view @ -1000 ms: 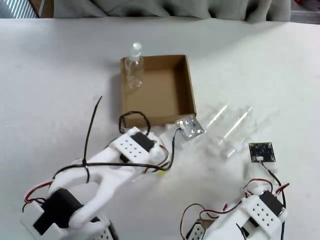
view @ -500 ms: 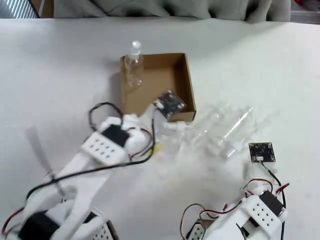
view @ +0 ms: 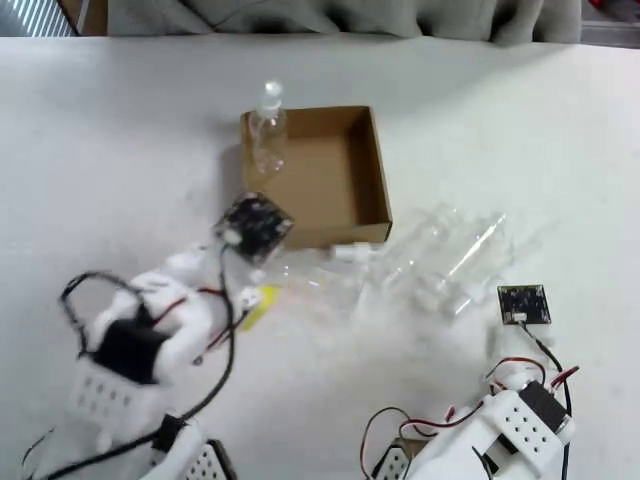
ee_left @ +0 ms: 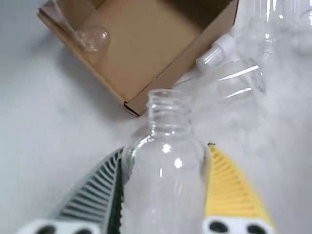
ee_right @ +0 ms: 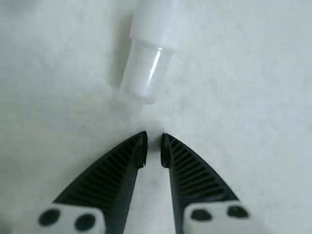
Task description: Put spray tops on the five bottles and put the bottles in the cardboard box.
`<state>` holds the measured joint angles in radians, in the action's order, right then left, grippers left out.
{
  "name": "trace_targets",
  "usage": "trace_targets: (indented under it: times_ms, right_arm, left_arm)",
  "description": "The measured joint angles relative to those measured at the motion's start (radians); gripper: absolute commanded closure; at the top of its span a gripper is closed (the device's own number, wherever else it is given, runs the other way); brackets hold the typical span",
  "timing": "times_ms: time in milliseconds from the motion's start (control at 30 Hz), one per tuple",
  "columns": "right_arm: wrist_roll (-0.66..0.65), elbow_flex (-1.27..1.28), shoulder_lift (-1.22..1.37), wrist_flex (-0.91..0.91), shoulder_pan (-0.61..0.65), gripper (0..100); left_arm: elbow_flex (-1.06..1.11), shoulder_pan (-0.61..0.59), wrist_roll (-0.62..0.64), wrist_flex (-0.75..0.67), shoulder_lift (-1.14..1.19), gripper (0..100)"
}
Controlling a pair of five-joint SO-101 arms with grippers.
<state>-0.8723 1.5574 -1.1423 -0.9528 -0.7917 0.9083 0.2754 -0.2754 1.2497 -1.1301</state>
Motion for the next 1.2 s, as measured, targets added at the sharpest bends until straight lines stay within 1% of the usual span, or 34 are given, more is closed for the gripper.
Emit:
trace_targets:
  times_ms: [133,300,833,900,1033,1200]
  right_arm:
    - [0.000,0.000,0.000,0.000,0.000,95.1]
    - [0.000,0.000,0.000,0.000,0.000,95.1]
    - [0.000,0.000,0.000,0.000,0.000,95.1]
    - [0.000,0.000,0.000,0.000,0.000,95.1]
    - [0.000,0.000,0.000,0.000,0.000,95.1]
    - [0.000,0.000,0.000,0.000,0.000,95.1]
  left_arm:
    - [0.000,-0.048,0.002,0.052,-0.144,98]
    - [0.000,-0.052,-0.021,0.127,-0.258,98]
    - [-0.002,-0.057,-0.025,0.146,-0.288,98]
    - [-0.006,-0.087,-0.025,0.146,-0.288,98]
    - [-0.034,-0.190,-0.025,0.146,-0.287,98]
    - [-0.057,-0.222,-0.025,0.146,-0.304,98]
